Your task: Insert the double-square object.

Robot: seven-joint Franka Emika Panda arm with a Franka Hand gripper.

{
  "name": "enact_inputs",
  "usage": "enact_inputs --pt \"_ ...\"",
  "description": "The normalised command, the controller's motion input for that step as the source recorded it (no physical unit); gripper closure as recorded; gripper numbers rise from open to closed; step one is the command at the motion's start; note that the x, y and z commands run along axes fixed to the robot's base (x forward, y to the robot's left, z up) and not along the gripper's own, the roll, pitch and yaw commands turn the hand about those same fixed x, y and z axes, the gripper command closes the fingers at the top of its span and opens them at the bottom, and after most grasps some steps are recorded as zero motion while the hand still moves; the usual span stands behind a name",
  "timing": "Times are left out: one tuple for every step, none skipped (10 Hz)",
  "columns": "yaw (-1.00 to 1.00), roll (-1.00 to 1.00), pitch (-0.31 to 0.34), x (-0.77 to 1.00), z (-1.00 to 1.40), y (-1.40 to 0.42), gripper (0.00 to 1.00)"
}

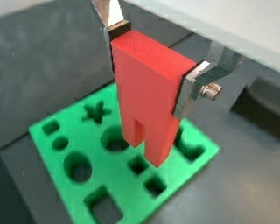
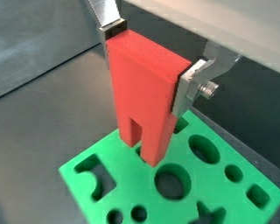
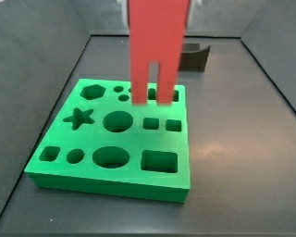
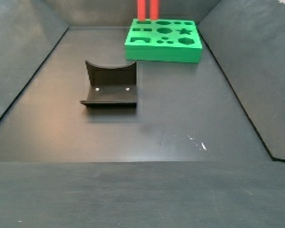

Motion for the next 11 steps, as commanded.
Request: enact_inputs --pt "-0.12 0.03 0.170 0.36 -0.23 -0.20 1.00" --pt "-0.20 0.04 0.180 0.42 -0.05 -0.01 1.00" --pt "-0.23 0.04 0.163 0.37 -0.11 0.00 1.00" --pt "-0.21 0.00 0.130 0.19 -0.21 0.00 1.00" --pt "-0.23 0.00 0.123 0.07 -0.28 0.00 1.00" --pt "-0.21 -0.01 0.156 0.03 -0.27 0.00 1.00" --pt "-0.21 -0.02 0.181 0.00 -0.17 0.07 1.00" --pt "-0.18 -0.02 0.186 0.00 -0.10 0.02 1.00" --pt "-0.16 -0.02 0.173 0.04 -0.09 0.00 1.00" --pt "-0.18 -0.04 0.161 0.06 -0.13 0.00 1.00" --pt "-0.19 -0.07 0.169 0.05 -0.14 0.00 1.00"
